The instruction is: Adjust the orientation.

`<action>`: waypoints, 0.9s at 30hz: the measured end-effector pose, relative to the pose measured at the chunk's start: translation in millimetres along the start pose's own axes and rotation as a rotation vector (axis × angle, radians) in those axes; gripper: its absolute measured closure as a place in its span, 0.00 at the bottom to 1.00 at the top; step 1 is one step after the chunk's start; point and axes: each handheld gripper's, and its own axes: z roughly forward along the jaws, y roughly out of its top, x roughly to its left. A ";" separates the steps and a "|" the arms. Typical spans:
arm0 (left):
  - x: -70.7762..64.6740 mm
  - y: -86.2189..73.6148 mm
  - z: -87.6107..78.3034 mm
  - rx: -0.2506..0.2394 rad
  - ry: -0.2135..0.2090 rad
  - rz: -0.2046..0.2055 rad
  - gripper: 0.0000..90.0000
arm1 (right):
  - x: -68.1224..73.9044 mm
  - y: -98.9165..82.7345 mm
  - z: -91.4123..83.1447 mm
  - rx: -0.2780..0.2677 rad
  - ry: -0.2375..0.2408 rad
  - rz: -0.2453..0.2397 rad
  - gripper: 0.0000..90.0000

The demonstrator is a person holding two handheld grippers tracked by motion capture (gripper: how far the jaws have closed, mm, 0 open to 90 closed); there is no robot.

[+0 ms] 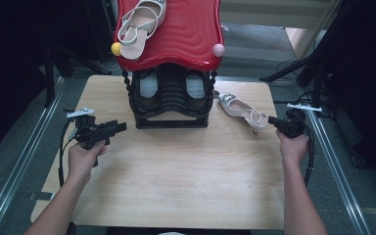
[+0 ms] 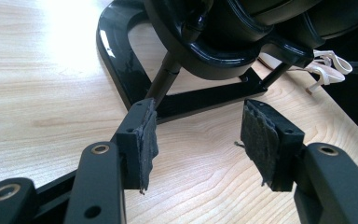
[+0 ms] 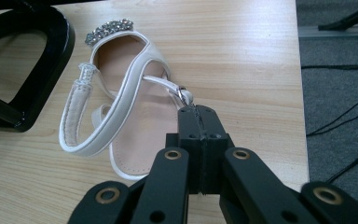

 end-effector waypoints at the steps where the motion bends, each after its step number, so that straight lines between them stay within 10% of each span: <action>1: -0.3 -0.1 0.4 0.004 -0.002 -0.004 0.51 | 0.5 -0.6 0.1 -0.002 -0.012 -0.010 1.00; 27: 3.0 0.5 0.5 0.004 0.001 -0.042 0.49 | 26.1 -18.3 0.2 0.057 0.065 0.021 1.00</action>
